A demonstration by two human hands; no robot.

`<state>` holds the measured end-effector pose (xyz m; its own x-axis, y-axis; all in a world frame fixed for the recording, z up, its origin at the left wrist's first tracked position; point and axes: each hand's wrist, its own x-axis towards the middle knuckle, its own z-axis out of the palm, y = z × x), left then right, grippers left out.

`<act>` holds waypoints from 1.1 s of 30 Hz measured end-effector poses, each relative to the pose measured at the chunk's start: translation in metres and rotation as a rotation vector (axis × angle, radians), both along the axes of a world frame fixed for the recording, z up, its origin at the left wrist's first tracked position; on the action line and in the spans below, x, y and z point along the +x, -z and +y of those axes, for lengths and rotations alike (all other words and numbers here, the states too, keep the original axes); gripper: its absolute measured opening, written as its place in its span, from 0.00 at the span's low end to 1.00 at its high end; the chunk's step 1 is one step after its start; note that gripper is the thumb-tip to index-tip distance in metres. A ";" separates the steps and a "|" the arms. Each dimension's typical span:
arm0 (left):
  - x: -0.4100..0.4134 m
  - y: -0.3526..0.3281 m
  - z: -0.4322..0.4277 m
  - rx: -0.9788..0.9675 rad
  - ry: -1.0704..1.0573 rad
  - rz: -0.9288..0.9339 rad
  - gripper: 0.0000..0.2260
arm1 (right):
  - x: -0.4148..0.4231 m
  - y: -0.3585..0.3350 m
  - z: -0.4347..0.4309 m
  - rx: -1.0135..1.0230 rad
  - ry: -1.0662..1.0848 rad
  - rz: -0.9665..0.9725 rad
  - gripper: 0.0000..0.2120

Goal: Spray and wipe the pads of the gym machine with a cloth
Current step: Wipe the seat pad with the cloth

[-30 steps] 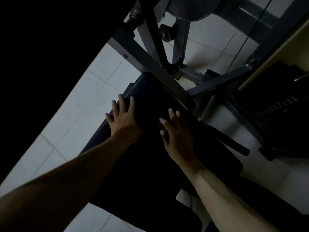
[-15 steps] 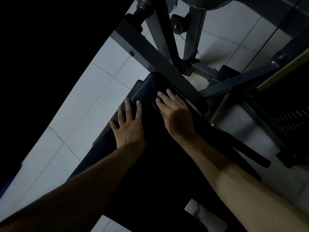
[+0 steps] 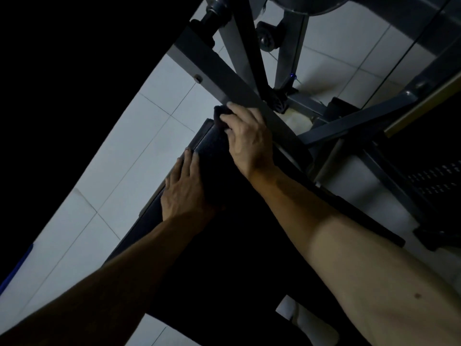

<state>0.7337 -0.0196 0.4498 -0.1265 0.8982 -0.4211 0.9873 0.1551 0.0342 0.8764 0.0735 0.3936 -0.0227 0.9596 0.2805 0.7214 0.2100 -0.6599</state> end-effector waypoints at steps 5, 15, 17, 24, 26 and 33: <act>-0.025 -0.004 -0.037 -0.074 -0.074 0.024 0.64 | -0.044 0.006 -0.060 0.099 -0.177 -0.090 0.15; -0.006 0.004 -0.028 -0.113 -0.137 0.093 0.62 | -0.021 -0.005 0.005 0.013 0.168 0.038 0.15; -0.003 0.009 -0.025 -0.128 -0.164 0.105 0.60 | -0.041 -0.004 -0.025 0.064 0.065 0.028 0.13; -0.007 0.012 -0.030 -0.125 -0.152 0.096 0.60 | -0.003 0.014 -0.026 0.213 -0.283 -0.193 0.17; -0.007 0.011 -0.030 -0.122 -0.151 0.086 0.62 | 0.016 0.010 -0.002 0.120 -0.037 -0.096 0.17; -0.006 0.018 -0.028 -0.108 -0.179 0.105 0.58 | -0.032 0.010 -0.096 0.038 -0.154 -0.072 0.16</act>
<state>0.7272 -0.0477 0.4318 -0.3276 0.8081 -0.4896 0.9411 0.3249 -0.0934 0.8444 -0.0226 0.3832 -0.1904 0.9318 0.3090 0.7241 0.3458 -0.5968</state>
